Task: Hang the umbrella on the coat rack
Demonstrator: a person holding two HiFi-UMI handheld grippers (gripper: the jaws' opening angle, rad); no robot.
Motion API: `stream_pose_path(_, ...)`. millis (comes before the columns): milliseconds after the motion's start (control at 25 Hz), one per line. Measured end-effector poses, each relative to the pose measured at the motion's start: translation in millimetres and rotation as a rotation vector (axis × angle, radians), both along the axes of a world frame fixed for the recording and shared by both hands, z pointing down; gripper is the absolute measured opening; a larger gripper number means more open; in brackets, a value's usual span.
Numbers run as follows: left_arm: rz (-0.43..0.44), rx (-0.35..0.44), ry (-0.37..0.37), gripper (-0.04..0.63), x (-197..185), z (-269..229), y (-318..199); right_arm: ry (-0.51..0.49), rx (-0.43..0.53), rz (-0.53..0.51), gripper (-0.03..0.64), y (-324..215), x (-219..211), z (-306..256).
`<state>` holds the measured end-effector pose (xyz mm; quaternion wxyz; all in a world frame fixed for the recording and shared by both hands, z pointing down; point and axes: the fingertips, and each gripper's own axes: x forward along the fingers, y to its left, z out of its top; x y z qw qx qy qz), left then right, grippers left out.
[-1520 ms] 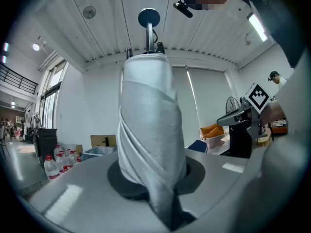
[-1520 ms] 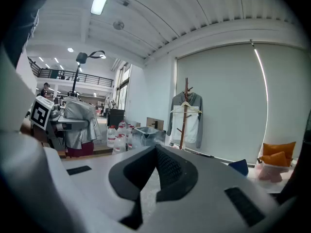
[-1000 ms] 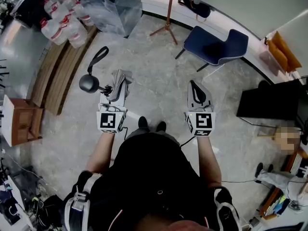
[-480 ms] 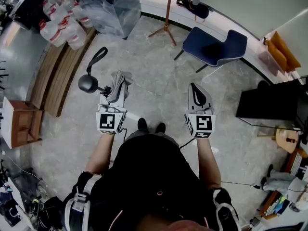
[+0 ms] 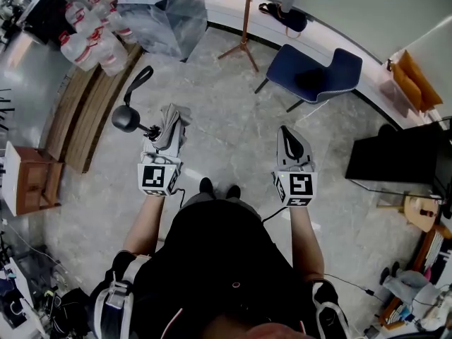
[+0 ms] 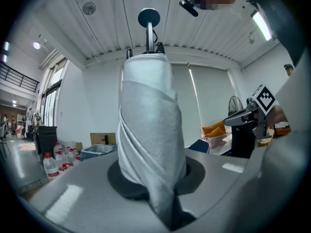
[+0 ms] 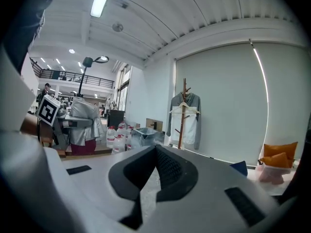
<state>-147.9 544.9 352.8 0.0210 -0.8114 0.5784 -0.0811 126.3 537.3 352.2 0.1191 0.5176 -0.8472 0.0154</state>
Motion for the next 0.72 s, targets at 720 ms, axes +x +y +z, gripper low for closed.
stream_pose_path(720, 0.032, 0.01, 0.017, 0.058, -16.5, 3.9, -117.9, -0.006, 0.005, -0.077, -0.002, -105.5, -31.7, 3.1)
